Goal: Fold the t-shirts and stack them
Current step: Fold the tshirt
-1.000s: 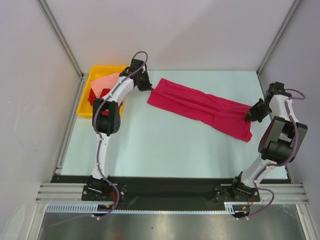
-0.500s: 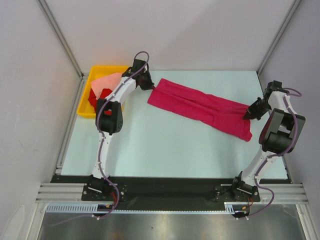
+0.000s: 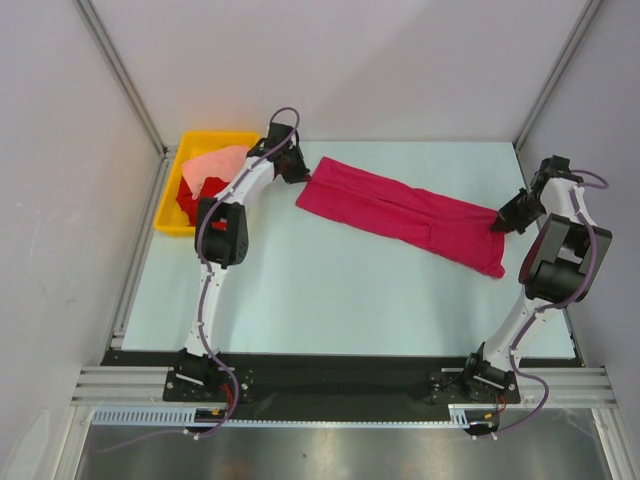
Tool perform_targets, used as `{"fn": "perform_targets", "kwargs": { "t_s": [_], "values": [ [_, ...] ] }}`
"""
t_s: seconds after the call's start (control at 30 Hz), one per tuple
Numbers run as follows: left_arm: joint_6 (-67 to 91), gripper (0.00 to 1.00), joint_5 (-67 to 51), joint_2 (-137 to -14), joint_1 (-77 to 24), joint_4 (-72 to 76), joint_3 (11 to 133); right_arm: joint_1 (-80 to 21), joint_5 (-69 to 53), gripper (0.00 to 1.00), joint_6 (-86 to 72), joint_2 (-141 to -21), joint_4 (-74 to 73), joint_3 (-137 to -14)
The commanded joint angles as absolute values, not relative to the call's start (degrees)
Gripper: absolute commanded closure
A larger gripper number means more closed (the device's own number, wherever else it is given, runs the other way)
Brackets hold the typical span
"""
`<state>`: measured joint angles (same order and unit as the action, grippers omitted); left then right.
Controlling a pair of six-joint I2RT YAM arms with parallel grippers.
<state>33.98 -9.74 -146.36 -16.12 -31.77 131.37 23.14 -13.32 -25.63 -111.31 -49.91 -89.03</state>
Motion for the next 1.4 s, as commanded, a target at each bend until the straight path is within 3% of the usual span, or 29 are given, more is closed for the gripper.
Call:
{"fn": "perform_targets", "kwargs": {
  "t_s": [0.0, 0.17, 0.23, 0.37, 0.43, 0.53, 0.67, 0.77, 0.93, 1.0, 1.13, 1.37],
  "values": [
    [35.2, 0.99, -10.5, -146.3, -16.2, -29.7, 134.2, 23.6, -14.1, 1.00, -25.5, -113.4, -49.9, -92.1],
    [35.5, 0.94, -10.5, -146.9, -15.8, -28.9, 134.7, 23.7, -13.7, 1.00, -25.7, -114.9, -49.7, -93.5],
    [35.2, 0.85, -10.8, -147.5, -15.8, -29.1, 136.5, 24.0, -13.4, 0.98, -25.5, -115.8, -49.6, -94.6],
    [33.1, 0.69, -9.8, -147.4, -15.8, -30.1, 138.6, 24.7, -13.4, 0.80, -24.4, -117.9, -48.0, -96.4],
    [31.2, 0.54, -7.6, -146.1, -15.8, -31.2, 138.3, 25.6, -12.9, 0.70, -23.9, -118.9, -48.7, -97.8],
    [27.4, 0.43, -5.6, -141.5, -15.8, -33.0, 136.5, 26.1, -10.5, 0.50, -21.8, -119.7, -54.3, -103.5],
    [24.3, 0.43, -5.8, -134.2, -16.1, -34.1, 128.3, 25.0, -7.6, 0.41, -19.9, -112.2, -57.7, -102.3],
    [23.9, 0.45, -10.5, -128.8, -17.4, -30.2, 118.3, 25.0, -10.6, 0.39, -21.7, -103.6, -52.6, -89.8],
    [21.5, 0.48, -15.2, -127.6, -21.4, -27.7, 113.0, 24.8, -13.2, 0.47, -21.1, -102.0, -50.1, -81.0],
    [22.1, 0.51, -17.7, -128.8, -22.0, -27.1, 113.0, 24.7, -13.4, 0.56, -19.9, -101.5, -47.9, -79.7],
    [22.3, 0.54, -19.5, -133.4, -21.9, -29.9, 118.5, 24.6, -12.7, 0.84, -20.9, -102.0, -48.0, -78.8],
    [22.4, 0.57, -18.5, -138.4, -21.2, -33.7, 121.2, 23.6, -9.1, 0.84, -23.6, -103.0, -47.6, -74.6]
  ]
}}
